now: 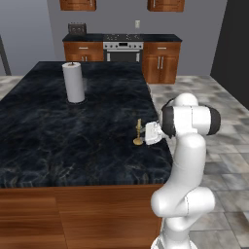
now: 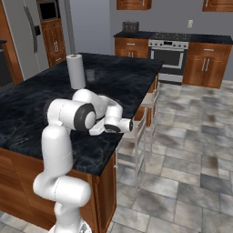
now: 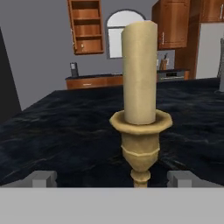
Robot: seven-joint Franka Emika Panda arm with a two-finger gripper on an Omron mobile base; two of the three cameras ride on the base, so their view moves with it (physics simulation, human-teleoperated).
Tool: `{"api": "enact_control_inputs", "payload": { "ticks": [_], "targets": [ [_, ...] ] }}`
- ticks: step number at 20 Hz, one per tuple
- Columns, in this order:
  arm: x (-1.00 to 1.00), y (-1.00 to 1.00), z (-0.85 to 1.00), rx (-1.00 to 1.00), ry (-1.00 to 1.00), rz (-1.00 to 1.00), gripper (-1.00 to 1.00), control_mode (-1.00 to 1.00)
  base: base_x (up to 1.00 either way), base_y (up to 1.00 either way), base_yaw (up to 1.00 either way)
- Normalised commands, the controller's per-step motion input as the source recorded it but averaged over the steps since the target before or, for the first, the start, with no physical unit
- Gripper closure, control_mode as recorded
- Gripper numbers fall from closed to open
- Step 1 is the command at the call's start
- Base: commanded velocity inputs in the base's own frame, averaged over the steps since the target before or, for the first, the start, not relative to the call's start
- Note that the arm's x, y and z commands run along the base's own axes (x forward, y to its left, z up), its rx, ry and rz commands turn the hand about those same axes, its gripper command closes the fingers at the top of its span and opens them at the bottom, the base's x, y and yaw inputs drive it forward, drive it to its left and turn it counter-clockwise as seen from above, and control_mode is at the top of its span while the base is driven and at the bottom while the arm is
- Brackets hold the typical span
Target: Pick the candle and candle from the dining table and place them in the open cabinet. Close the cabinet after placing the objects.
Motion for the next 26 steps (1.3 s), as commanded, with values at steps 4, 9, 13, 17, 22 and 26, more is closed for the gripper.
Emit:
{"api": "enact_control_inputs", "payload": {
  "ticks": [4, 9, 13, 17, 22, 26],
  "targets": [
    [0.20, 0.00, -0.07, 0.00, 0.00, 0.00, -1.00, -1.00, 0.00, 0.00, 0.00],
    [0.20, 0.00, -0.05, 0.00, 0.00, 0.00, -1.00, -1.00, 0.00, 0.00, 0.00],
    [0.18, 0.01, -0.08, 0.00, 0.00, 0.00, -1.00, -1.00, 0.00, 0.00, 0.00],
    [0.13, 0.06, -0.09, 0.00, 0.00, 0.00, -1.00, -1.00, 0.00, 0.00, 0.00],
    [0.02, 0.13, -0.13, 0.00, 0.00, 0.00, -1.00, -1.00, 0.00, 0.00, 0.00],
    [0.02, 0.22, -0.11, 0.00, 0.00, 0.00, 1.00, -1.00, 0.00, 0.00, 0.00]
  ]
}}
